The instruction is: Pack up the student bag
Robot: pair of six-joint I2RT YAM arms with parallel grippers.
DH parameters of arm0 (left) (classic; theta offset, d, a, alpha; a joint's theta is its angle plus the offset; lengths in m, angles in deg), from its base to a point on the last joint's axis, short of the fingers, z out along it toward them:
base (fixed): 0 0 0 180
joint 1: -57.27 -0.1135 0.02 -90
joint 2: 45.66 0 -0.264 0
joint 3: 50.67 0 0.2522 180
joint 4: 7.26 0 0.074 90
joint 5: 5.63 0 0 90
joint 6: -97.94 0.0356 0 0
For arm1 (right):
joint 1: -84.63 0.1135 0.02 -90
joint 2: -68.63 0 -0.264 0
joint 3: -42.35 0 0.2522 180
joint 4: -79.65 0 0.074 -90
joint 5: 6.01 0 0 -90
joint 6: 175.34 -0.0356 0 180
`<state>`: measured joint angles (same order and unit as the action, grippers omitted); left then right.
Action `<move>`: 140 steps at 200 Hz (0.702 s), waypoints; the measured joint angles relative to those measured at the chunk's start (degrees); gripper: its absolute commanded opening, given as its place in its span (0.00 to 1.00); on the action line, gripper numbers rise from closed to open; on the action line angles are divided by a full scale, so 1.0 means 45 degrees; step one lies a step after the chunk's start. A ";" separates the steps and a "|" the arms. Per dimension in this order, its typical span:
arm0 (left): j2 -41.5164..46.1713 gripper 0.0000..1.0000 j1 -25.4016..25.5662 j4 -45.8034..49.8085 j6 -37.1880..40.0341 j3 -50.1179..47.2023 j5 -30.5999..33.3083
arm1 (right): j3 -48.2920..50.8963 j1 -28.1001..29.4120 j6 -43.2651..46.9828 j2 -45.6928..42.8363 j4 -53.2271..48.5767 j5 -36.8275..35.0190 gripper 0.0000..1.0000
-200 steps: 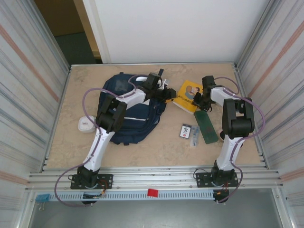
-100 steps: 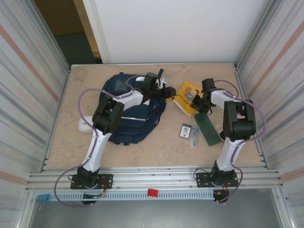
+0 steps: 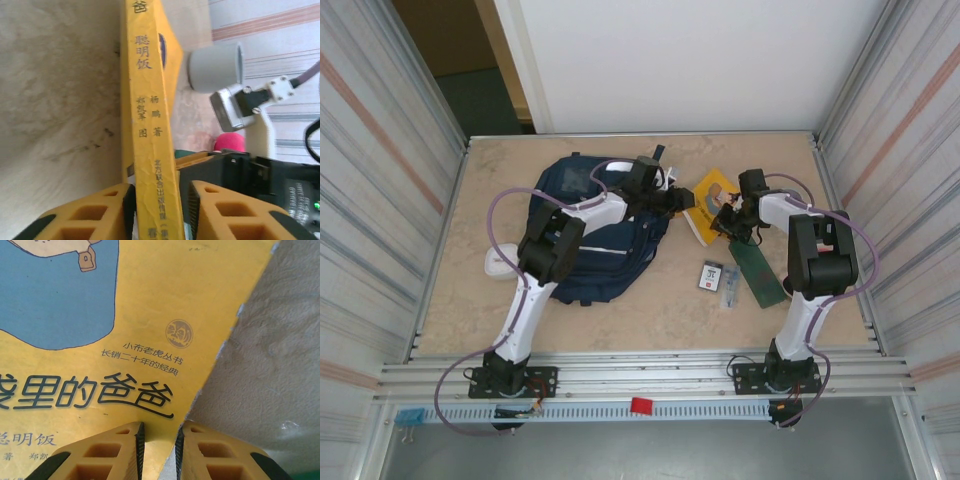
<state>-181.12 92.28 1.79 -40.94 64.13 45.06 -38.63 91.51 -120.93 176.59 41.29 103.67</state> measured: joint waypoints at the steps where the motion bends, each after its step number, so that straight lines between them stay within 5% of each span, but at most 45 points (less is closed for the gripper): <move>1: 0.0000 0.17 0.0005 0.0039 -0.0010 0.0000 0.0058 | 0.0005 0.0000 0.0000 -0.0005 0.0000 0.0000 0.25; 26: 0.0010 0.00 0.0005 0.0908 0.0665 0.0019 0.0962 | 0.0141 0.0005 -0.0010 -0.0165 0.0000 0.0010 0.32; 54: 0.0617 0.00 0.0214 0.1083 0.1326 -0.0617 0.1831 | 0.0379 0.0058 -0.0087 -0.0797 0.0049 0.0204 0.50; 140: 0.7567 0.00 0.0379 -0.2827 0.2307 -0.6246 0.2531 | 0.1870 -0.0029 -0.0287 -0.7830 0.2166 0.0223 0.71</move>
<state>-147.07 93.98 -10.93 -30.56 36.02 56.45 -30.22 91.38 -122.22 141.36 51.03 104.68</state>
